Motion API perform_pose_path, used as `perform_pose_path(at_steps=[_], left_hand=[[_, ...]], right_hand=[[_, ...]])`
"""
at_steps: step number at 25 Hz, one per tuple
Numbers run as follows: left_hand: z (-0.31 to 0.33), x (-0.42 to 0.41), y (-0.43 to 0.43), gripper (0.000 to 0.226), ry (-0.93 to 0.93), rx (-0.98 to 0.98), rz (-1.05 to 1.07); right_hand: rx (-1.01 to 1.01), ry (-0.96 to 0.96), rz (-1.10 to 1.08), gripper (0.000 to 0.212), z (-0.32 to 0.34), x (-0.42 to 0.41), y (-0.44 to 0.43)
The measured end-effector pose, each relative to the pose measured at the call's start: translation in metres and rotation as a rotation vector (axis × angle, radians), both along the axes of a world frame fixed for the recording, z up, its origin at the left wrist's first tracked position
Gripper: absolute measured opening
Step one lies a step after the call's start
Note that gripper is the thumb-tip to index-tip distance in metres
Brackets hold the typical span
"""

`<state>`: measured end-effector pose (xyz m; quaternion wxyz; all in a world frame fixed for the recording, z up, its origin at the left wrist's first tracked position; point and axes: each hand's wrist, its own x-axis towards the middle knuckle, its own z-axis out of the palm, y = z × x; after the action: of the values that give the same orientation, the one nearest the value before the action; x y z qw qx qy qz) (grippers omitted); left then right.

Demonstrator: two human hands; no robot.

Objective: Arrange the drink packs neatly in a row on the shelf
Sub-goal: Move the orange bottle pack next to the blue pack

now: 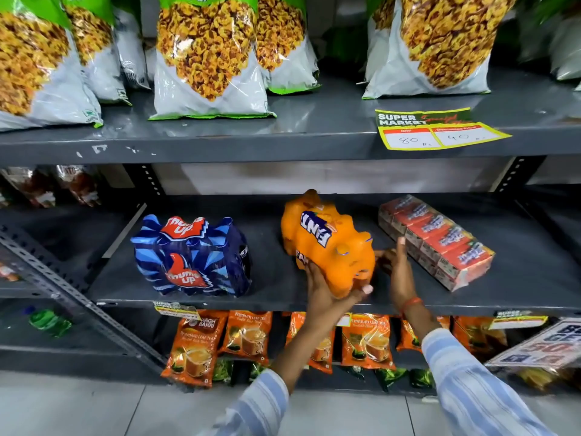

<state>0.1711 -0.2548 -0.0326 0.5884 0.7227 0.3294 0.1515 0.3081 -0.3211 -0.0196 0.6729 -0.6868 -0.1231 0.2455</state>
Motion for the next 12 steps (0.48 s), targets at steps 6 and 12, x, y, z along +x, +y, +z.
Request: perform_pose_path(at_steps=[6,12], left_hand=[[0.004,-0.026,0.05,0.15,-0.117,-0.105,0.183],[0.004,-0.01,0.032,0.125,-0.058,0.095,0.406]], right_hand=[[0.099,0.011,0.034,0.075,-0.034,-0.048,0.008],[0.102,0.069,0.179,0.08,-0.034,-0.069,0.019]])
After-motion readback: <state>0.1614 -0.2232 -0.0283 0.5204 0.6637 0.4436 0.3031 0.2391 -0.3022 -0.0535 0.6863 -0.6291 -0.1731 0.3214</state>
